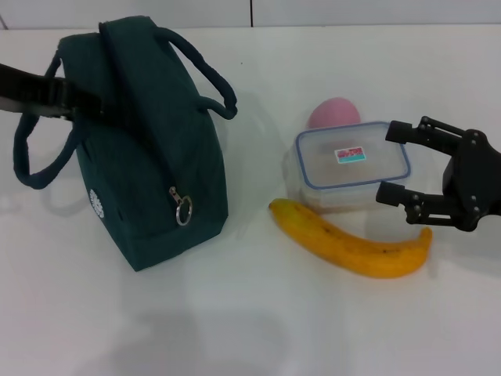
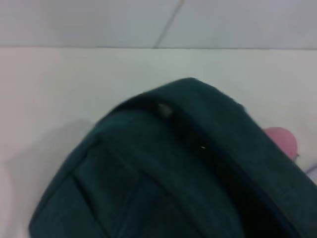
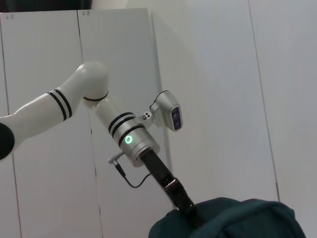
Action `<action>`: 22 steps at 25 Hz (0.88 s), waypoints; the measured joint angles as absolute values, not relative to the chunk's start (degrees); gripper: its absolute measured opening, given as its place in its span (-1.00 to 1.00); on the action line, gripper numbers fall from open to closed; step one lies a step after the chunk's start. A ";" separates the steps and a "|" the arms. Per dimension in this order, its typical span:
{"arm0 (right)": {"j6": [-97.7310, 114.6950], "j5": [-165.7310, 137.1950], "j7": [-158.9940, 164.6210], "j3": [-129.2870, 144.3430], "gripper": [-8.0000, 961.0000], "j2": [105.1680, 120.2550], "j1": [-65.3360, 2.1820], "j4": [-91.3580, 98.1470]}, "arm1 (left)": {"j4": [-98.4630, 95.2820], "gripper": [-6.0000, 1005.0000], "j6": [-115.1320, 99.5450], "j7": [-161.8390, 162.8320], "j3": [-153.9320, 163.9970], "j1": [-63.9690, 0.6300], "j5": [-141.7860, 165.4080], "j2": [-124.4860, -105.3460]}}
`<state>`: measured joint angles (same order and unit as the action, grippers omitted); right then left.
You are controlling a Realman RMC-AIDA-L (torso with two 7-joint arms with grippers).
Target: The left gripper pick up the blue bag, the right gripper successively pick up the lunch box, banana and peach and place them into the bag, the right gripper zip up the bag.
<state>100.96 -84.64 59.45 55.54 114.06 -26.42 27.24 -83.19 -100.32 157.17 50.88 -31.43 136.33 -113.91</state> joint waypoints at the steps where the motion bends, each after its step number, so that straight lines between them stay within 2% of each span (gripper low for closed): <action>1: 100.93 -84.55 59.43 55.54 0.78 114.06 -26.40 27.24 | -83.31 0.37 -100.26 156.00 50.92 -31.33 136.33 -114.40; 5: 100.74 -84.54 59.41 55.54 0.77 114.05 -26.35 27.24 | -82.58 0.20 -100.44 155.68 51.35 -30.89 136.53 -115.26; 10: 99.90 -84.54 59.41 55.54 0.77 113.67 -26.04 27.24 | -82.30 -0.27 -101.82 156.68 51.10 -30.38 134.85 -116.27; 16: 98.31 -84.54 60.33 51.98 0.77 113.39 -25.45 27.13 | -84.11 -0.72 -104.46 158.91 51.10 -28.15 130.86 -117.58; 19: 95.46 -84.54 62.68 47.97 0.76 113.50 -25.28 26.02 | -85.29 -0.82 -104.96 160.48 50.39 -26.70 126.42 -117.68; 22: 90.11 -84.52 64.67 44.06 0.76 114.25 -25.85 24.19 | -83.44 -0.91 -104.94 160.80 47.67 -26.35 123.05 -117.71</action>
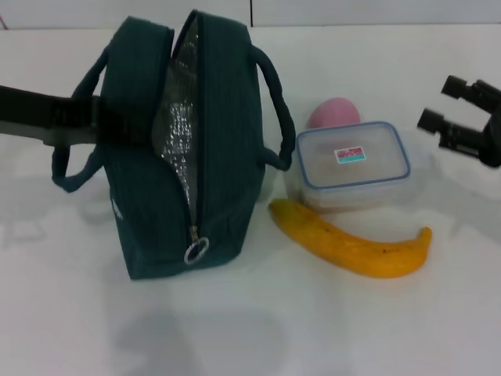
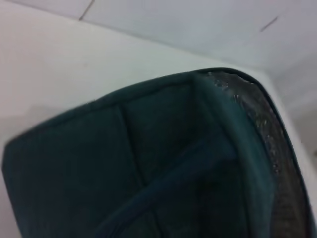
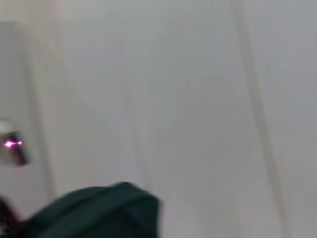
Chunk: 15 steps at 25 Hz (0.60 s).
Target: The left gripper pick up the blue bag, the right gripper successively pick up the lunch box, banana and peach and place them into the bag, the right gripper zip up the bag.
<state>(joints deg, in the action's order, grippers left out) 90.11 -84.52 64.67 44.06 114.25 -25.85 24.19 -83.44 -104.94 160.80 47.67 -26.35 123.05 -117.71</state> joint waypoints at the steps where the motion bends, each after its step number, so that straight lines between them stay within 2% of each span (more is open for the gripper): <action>1: 88.36 -84.52 65.37 43.48 0.76 114.51 -26.10 23.83 | -82.77 -0.91 -104.92 160.82 47.07 -26.46 122.82 -117.73; 5: 77.73 -83.75 71.61 42.45 0.76 115.19 -27.80 22.19 | -81.43 -0.91 -104.82 160.93 45.94 -26.86 122.19 -117.79; 15: 68.01 -81.55 76.63 42.97 0.75 115.31 -32.25 12.21 | -80.76 -0.91 -104.76 161.92 45.96 -27.18 121.63 -118.14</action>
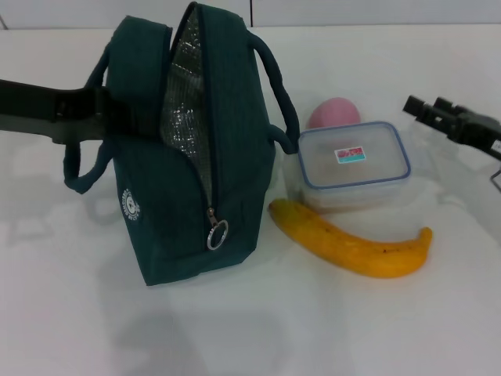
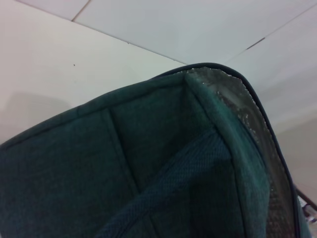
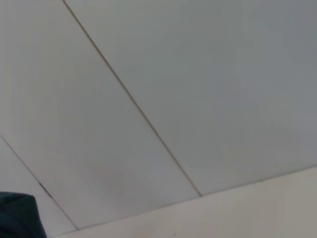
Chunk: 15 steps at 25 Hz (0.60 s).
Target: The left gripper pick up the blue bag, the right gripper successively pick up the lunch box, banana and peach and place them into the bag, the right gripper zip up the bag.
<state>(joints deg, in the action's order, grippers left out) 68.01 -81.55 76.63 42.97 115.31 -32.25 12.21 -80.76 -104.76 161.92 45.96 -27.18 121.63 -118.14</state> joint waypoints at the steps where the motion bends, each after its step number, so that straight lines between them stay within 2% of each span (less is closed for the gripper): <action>1: 67.70 -81.59 76.70 43.00 0.75 115.31 -32.66 11.30 | -80.38 -0.91 -104.74 161.93 45.95 -27.40 121.62 -118.14; 15: 67.66 -82.09 79.80 43.82 0.74 115.43 -31.30 7.74 | -77.98 -0.91 -104.61 161.52 45.87 -28.53 121.72 -118.07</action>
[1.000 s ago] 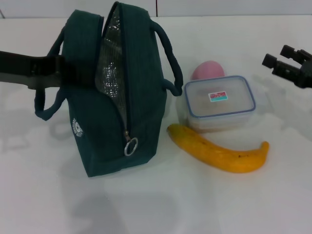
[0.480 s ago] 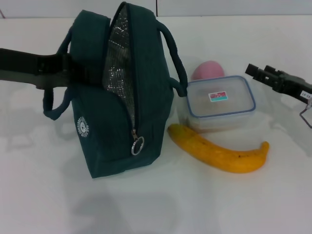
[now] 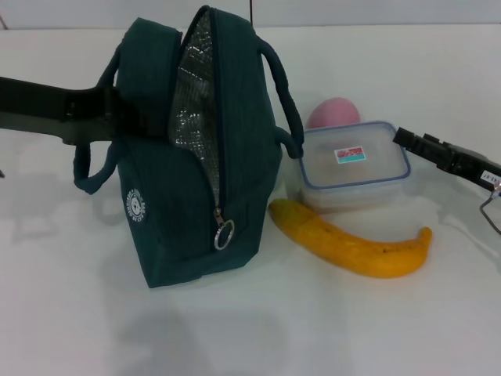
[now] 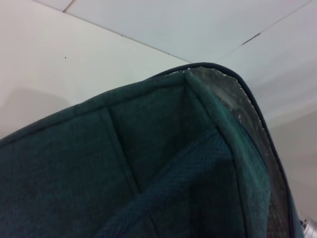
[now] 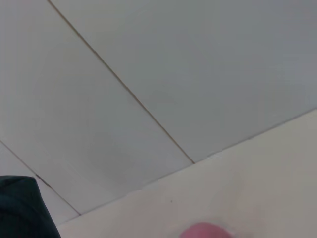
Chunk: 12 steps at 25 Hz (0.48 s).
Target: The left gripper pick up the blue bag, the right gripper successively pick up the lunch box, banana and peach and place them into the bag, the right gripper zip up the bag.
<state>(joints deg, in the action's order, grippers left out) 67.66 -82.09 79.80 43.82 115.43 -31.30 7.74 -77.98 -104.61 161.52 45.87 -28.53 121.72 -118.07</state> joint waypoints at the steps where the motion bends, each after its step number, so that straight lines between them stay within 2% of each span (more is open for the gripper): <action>1: 67.79 -82.09 79.86 43.83 0.74 115.44 -31.28 7.53 | -77.70 -0.91 -104.57 161.50 45.89 -28.56 121.71 -118.08; 12: 70.29 -82.09 83.71 44.59 0.73 115.49 -31.74 6.11 | -76.83 -0.91 -104.50 161.19 46.22 -28.72 121.55 -118.12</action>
<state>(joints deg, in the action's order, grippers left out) 70.29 -82.09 83.71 44.59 115.49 -31.74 6.11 -76.83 -104.50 161.19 46.22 -28.72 121.55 -118.12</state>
